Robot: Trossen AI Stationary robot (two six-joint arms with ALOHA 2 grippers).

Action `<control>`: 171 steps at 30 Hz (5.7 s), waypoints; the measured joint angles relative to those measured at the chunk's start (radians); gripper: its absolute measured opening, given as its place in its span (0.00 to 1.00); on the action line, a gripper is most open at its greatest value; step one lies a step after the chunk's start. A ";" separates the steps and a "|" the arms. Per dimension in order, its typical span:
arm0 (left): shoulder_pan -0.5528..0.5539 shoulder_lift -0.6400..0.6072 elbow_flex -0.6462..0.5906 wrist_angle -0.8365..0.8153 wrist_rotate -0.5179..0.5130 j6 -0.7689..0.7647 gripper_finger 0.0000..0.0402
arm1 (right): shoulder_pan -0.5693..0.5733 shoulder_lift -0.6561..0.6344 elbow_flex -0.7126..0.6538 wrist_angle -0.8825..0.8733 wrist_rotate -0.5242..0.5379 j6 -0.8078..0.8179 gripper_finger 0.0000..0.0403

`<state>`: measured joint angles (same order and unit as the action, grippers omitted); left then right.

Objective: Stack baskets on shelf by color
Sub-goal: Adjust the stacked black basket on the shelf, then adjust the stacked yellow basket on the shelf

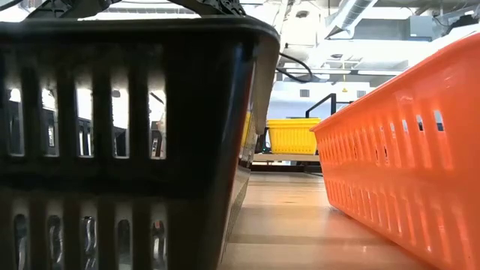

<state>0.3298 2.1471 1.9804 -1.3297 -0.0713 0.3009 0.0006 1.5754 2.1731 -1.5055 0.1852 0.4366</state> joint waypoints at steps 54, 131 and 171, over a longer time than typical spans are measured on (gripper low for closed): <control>-0.025 -0.066 -0.022 0.494 -0.036 0.096 0.00 | -0.002 0.000 0.000 0.025 0.032 -0.020 0.17; -0.206 -1.323 -0.496 -0.241 -0.326 -0.725 0.00 | -0.300 0.457 -0.005 -0.064 -0.208 -0.256 0.45; -0.206 -1.323 -0.496 -0.228 -0.352 -0.795 0.00 | -0.350 0.370 -0.568 0.379 -0.183 -0.425 0.45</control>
<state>0.1242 0.8243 1.4849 -1.5578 -0.4229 -0.4942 -0.3496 1.9458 1.6047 -1.1262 0.0026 0.0111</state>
